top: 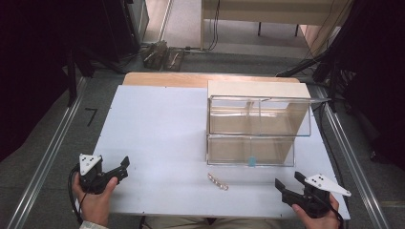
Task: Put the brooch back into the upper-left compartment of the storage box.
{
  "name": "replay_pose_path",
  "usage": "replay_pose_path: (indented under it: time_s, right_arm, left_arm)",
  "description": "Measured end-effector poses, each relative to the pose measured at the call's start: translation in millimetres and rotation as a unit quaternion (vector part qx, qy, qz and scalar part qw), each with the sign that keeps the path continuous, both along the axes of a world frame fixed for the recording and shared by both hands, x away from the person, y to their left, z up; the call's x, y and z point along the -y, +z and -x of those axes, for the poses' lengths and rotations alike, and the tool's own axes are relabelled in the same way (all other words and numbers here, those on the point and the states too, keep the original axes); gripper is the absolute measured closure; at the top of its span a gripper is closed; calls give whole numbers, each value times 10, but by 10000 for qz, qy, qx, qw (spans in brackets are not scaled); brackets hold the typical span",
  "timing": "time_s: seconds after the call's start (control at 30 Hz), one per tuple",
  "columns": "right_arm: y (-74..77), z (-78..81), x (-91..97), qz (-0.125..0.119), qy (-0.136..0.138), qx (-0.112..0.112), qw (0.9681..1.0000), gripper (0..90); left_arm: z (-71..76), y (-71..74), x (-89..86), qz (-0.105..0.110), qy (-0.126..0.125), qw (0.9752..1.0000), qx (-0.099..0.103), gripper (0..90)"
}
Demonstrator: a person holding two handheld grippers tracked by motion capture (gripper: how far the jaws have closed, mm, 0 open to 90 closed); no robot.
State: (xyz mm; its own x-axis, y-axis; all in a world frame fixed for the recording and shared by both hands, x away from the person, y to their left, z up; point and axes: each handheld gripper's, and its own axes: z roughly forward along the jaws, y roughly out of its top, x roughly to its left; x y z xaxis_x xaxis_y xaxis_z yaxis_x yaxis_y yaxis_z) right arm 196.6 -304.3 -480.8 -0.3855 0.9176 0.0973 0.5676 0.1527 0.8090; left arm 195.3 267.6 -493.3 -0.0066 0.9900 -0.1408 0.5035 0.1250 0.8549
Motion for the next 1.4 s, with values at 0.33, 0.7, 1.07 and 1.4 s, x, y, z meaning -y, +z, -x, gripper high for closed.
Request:
replay_pose_path:
  time_s: [0.33,0.7,1.07,1.4]
  right_arm:
    - [-15,2,-211,129,264,16,9996,191]
    - [-31,7,-419,84,489,-7,9988,197]
    - [-64,-15,-598,128,670,-49,9977,202]
    - [-96,-44,-765,163,864,-68,9961,210]
  left_arm:
    - [-2,-2,4,1,2,10000,-5,59]
    - [-2,-3,3,2,6,10000,-1,59]
    - [-3,-3,2,8,2,10000,0,59]
    - [-2,0,-1,-9,-4,10000,0,59]
